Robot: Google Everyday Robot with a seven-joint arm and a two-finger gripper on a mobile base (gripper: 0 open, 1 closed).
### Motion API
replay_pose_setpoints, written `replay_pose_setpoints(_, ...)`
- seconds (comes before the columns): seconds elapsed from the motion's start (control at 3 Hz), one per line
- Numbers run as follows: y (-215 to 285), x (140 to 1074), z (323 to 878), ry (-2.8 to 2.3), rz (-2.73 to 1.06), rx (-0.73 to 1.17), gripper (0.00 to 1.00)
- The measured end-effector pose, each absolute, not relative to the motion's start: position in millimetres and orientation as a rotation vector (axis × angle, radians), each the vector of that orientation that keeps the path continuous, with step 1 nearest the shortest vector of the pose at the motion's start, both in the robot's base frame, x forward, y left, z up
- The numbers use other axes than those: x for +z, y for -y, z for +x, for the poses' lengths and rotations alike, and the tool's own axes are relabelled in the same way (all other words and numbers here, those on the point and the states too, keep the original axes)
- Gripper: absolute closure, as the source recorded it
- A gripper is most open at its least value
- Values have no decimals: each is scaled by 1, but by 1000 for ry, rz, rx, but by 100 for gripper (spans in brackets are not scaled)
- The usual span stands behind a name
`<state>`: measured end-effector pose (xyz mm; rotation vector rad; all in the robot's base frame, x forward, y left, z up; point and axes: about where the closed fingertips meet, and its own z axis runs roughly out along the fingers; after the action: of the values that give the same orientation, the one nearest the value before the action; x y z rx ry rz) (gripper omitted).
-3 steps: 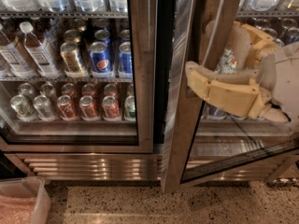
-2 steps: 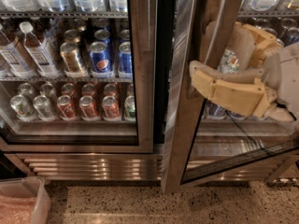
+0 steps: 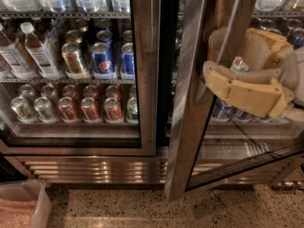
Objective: Open right fridge door
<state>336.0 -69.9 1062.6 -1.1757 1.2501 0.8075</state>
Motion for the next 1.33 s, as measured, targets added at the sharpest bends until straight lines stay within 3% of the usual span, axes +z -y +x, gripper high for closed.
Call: replay_pose_setpoints(1.33, 91, 1064, 336, -1258, -1159, 782, 100)
